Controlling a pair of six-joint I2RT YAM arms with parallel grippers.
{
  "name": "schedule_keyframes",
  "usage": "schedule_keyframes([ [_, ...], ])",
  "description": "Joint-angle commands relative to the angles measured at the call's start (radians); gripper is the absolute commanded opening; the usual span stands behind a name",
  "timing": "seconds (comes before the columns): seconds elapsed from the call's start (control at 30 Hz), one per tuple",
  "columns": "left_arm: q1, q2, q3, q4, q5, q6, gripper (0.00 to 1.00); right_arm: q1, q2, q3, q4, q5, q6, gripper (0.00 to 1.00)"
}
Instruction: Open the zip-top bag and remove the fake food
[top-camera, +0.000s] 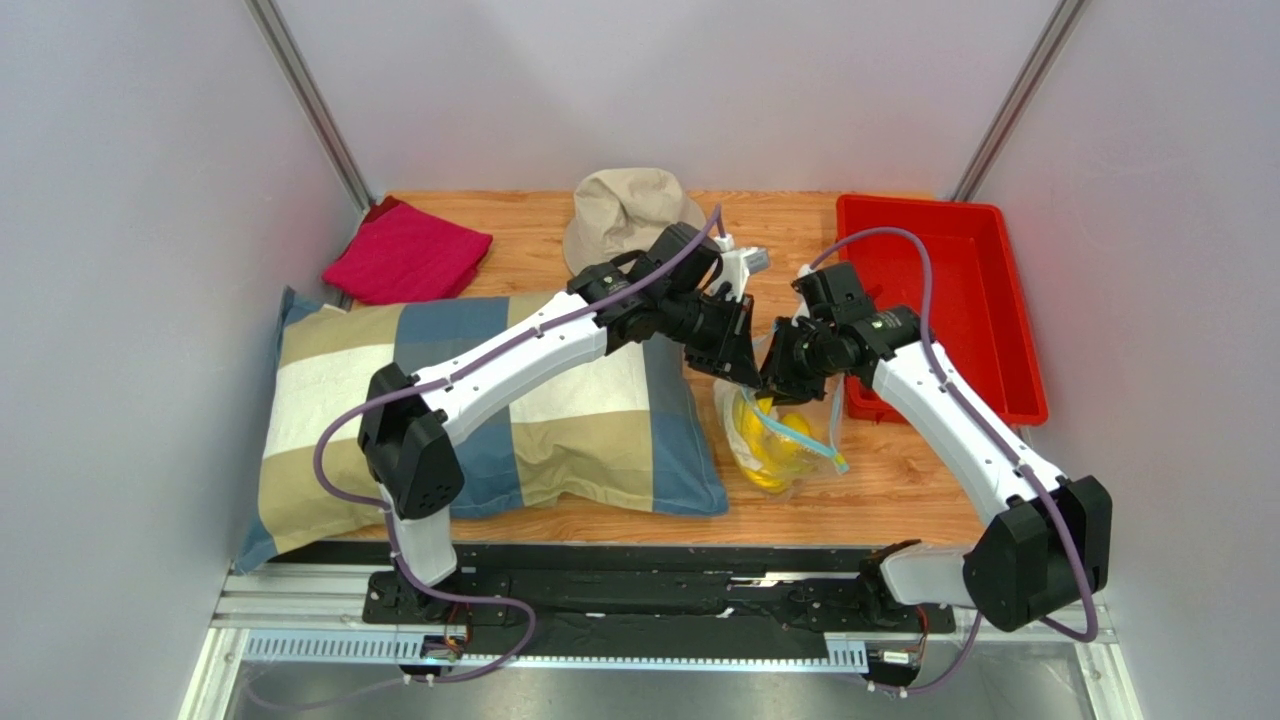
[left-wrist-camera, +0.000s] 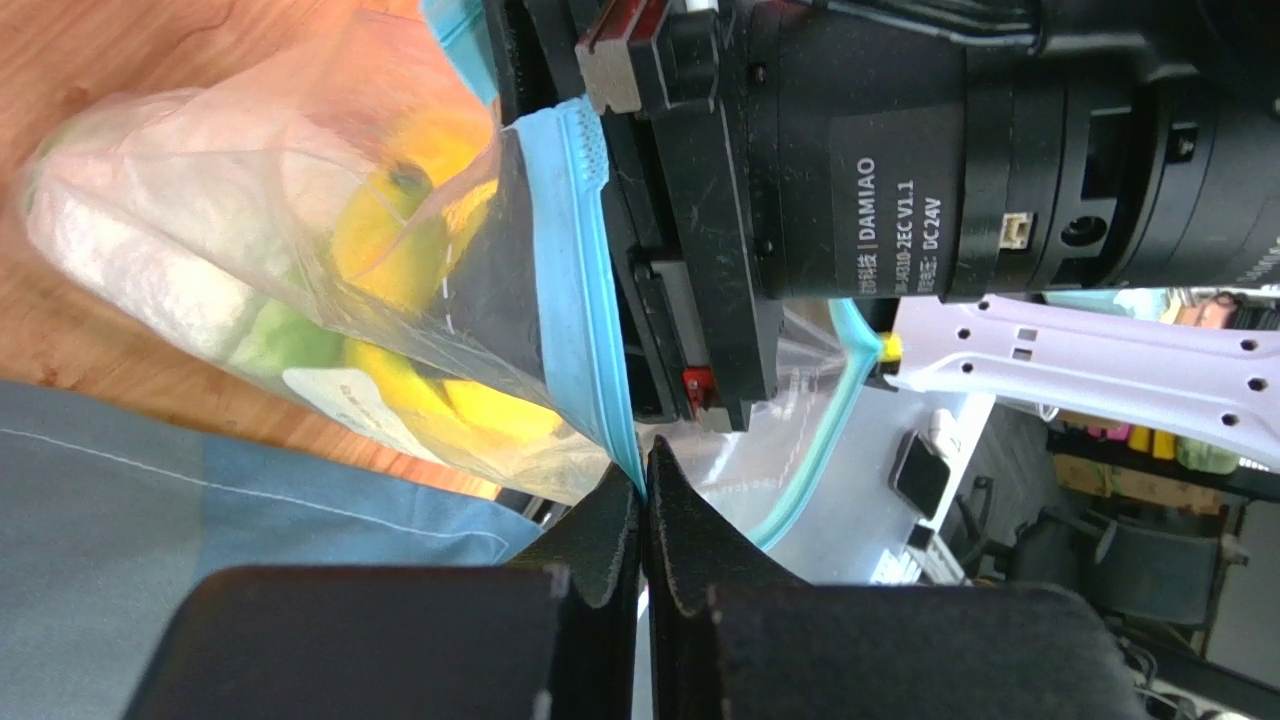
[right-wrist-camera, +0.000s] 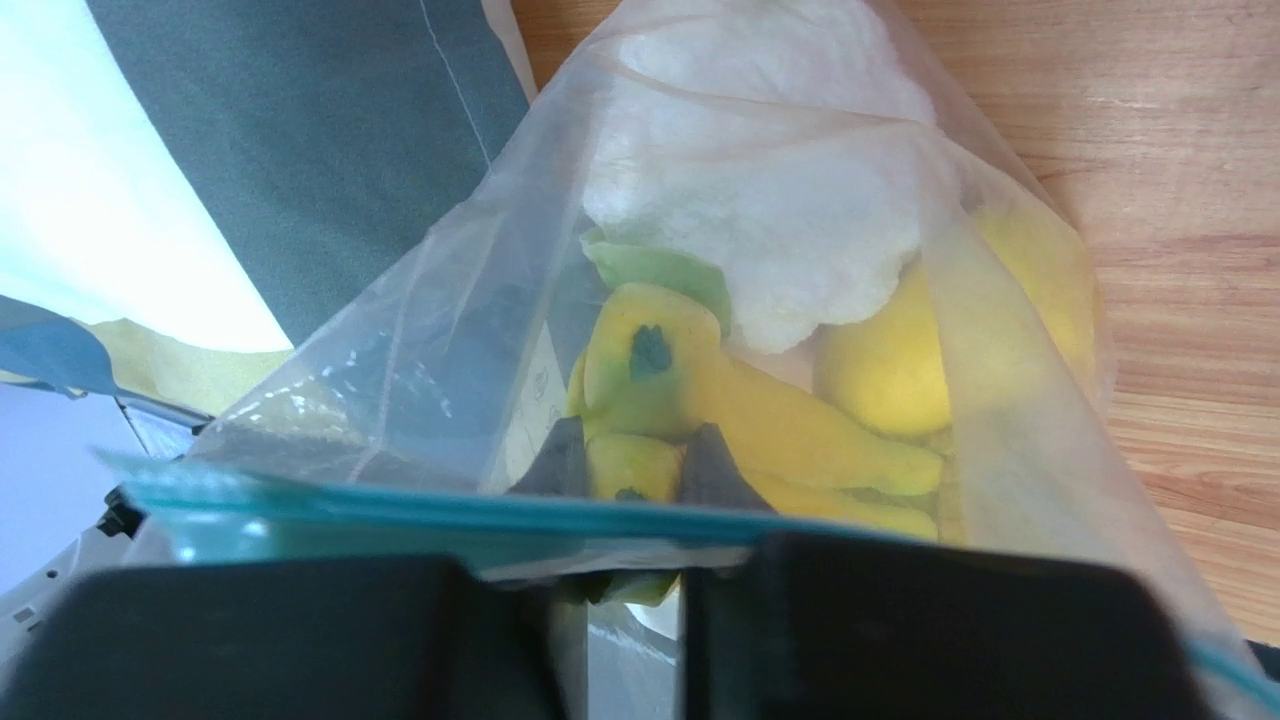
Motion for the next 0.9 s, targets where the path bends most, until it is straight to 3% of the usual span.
schedule_keyframes([
  [0.0, -0.011, -0.078, -0.01, 0.034, -0.033, -0.018, 0.0, 0.003, -0.049, 0.001, 0.036, 0.008, -0.066, 0.0],
  [0.3, -0.011, -0.092, -0.025, 0.03, -0.087, -0.026, 0.0, 0.019, -0.219, 0.025, 0.018, -0.043, -0.066, 0.0],
  [0.87, -0.011, -0.144, -0.117, 0.051, -0.094, -0.029, 0.0, 0.014, -0.306, 0.202, 0.001, -0.005, -0.045, 0.0],
])
